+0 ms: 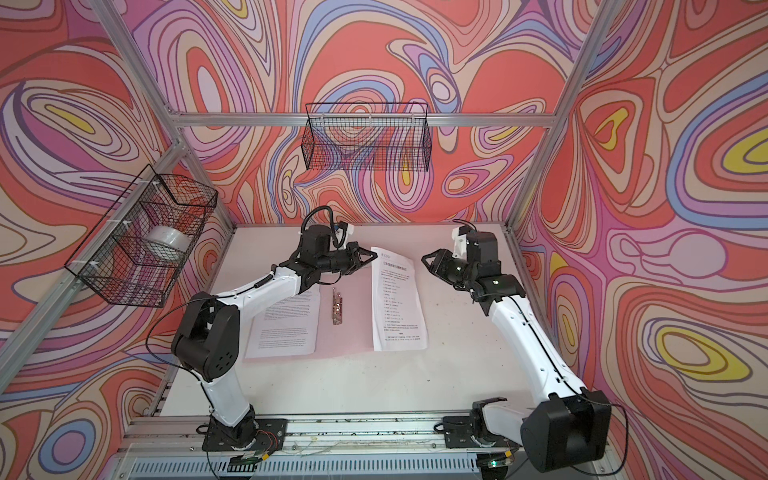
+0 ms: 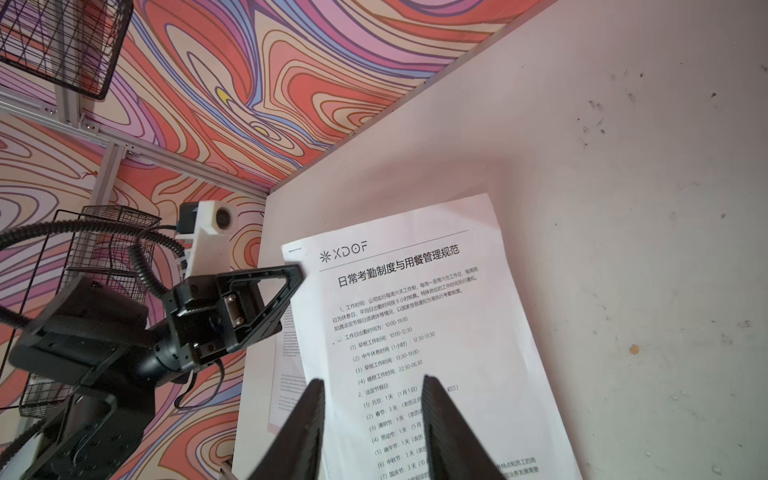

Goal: Put the files into the folder

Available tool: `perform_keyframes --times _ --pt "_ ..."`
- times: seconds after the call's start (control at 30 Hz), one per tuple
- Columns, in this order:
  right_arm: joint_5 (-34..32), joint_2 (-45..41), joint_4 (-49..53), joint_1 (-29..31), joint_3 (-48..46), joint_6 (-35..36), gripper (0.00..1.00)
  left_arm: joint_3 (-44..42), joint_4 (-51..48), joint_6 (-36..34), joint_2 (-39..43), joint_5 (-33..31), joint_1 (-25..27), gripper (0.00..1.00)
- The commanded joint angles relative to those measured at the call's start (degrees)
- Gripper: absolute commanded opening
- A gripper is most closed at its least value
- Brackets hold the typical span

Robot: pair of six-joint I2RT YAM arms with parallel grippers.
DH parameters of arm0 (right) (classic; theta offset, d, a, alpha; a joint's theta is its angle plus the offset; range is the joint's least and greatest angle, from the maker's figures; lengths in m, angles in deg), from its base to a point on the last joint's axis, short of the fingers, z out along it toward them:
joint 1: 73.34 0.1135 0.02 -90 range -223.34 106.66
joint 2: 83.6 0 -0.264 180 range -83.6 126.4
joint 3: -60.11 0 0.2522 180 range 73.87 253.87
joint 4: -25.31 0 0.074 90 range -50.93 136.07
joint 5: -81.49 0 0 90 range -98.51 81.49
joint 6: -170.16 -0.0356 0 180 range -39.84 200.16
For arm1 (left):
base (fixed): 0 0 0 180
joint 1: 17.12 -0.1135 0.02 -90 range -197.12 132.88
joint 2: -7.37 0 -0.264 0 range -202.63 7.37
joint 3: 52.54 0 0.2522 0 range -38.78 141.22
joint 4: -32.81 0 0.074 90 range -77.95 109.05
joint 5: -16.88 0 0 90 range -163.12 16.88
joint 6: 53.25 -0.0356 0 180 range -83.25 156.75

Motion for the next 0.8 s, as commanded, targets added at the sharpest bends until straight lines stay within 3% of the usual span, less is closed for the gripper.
perform_keyframes --times 0.0,0.17,0.47,0.77 --pt "1.0 1.3 -1.7 1.6 -0.3 -0.6 0.41 0.0 -1.9 -6.1 0.7 -0.3 -0.3 0.0" --pt "-4.4 5.0 -0.7 10.2 2.6 0.8 0.43 0.1 -3.8 -10.9 -2.5 -0.2 -1.1 0.0" --pt "-4.9 9.3 -3.1 12.0 2.1 -0.3 0.43 1.5 -6.7 -15.9 -8.3 2.3 -4.0 0.0" --pt "-5.5 12.5 -3.8 12.7 2.5 -0.5 0.43 4.7 -17.5 -28.4 -11.3 -8.1 -4.4 0.0"
